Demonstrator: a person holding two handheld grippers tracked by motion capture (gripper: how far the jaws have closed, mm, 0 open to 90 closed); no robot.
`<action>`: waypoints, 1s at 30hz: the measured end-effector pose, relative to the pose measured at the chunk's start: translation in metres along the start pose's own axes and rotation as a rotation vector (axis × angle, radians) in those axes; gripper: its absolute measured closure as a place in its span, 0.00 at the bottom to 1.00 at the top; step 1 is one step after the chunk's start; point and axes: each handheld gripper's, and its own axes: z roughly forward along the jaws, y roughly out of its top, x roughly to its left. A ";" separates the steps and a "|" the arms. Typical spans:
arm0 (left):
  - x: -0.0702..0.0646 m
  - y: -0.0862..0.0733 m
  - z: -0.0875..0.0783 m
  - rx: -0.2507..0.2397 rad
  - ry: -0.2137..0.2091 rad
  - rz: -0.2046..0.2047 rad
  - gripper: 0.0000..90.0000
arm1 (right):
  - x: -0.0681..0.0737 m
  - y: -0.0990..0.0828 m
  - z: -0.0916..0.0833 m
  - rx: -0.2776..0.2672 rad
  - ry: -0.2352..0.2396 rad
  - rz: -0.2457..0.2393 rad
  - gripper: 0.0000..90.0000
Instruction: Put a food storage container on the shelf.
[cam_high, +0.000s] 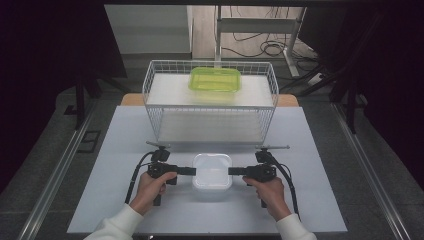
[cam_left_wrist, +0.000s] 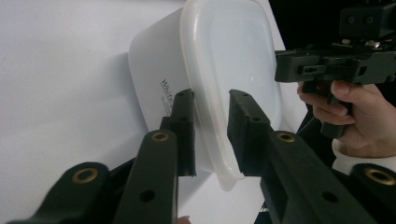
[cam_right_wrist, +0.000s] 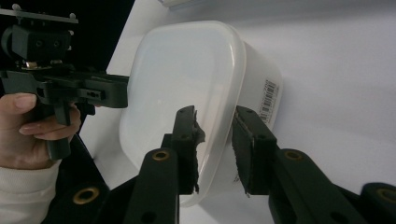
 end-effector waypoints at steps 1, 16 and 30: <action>0.000 0.000 -0.001 -0.003 0.001 0.003 0.82 | 0.000 0.000 -0.001 -0.005 0.004 0.001 0.81; -0.010 -0.003 -0.007 -0.040 0.009 0.068 0.88 | 0.011 0.000 -0.011 -0.027 -0.012 -0.076 0.87; -0.026 -0.001 -0.018 -0.085 0.033 0.145 0.88 | 0.024 0.002 -0.020 -0.072 -0.015 -0.156 0.87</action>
